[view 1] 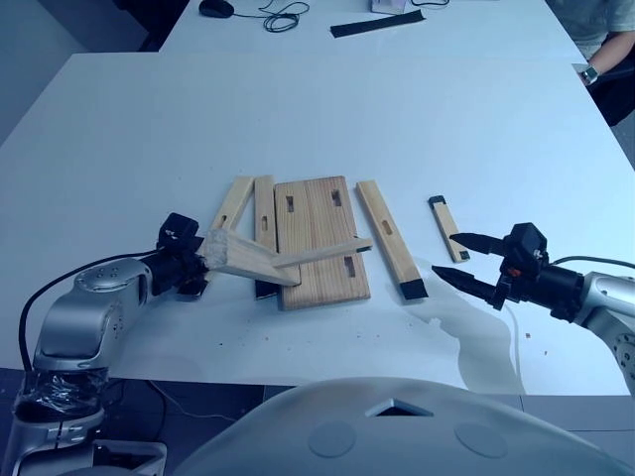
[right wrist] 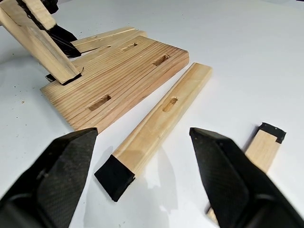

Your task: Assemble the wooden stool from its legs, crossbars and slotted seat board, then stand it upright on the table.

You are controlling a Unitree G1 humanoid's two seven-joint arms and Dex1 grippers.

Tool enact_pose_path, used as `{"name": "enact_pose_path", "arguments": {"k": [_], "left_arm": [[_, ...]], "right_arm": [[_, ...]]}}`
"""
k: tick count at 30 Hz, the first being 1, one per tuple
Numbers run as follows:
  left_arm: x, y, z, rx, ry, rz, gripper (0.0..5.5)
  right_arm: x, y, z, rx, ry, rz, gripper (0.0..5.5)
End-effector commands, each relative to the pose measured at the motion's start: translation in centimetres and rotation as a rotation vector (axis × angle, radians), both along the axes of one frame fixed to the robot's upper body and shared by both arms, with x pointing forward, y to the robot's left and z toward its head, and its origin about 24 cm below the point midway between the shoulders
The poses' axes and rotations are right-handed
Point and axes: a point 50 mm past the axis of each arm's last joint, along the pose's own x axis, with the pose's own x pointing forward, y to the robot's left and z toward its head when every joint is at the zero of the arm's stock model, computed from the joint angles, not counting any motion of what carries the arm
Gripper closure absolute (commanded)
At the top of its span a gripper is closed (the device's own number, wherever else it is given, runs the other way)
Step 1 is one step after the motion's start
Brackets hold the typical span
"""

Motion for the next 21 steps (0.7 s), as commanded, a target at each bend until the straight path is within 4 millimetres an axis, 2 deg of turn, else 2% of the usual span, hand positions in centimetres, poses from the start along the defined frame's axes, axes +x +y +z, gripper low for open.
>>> {"name": "enact_pose_path", "arguments": {"k": [1, 8, 11, 16, 19, 21], "left_arm": [[-1.5, -0.7, -1.6, -0.049, 0.109, -0.033, 3.29], [-1.3, -1.2, -1.8, -0.076, 0.096, -0.045, 3.44], [-0.3, -1.0, -1.3, -0.079, 0.053, -0.028, 3.44], [2.8, 0.2, 0.2, -0.065, -0.079, 0.06, 3.44], [5.5, 1.1, 2.0, -0.062, -0.208, 0.13, 3.44], [7.5, 1.1, 4.0, -0.07, -0.321, 0.135, 3.44]], "right_arm": [[0.2, -0.1, 0.1, -0.019, -0.005, 0.003, 1.93], [0.5, 0.0, 0.0, -0.017, -0.012, -0.004, 1.93], [0.7, 0.0, -0.1, -0.016, -0.016, -0.013, 1.93], [1.1, -0.1, -0.1, -0.017, -0.028, -0.022, 1.93], [1.7, -0.4, 0.1, -0.022, -0.039, -0.026, 1.93], [2.2, -0.6, 0.2, -0.019, -0.046, -0.027, 1.93]]}}
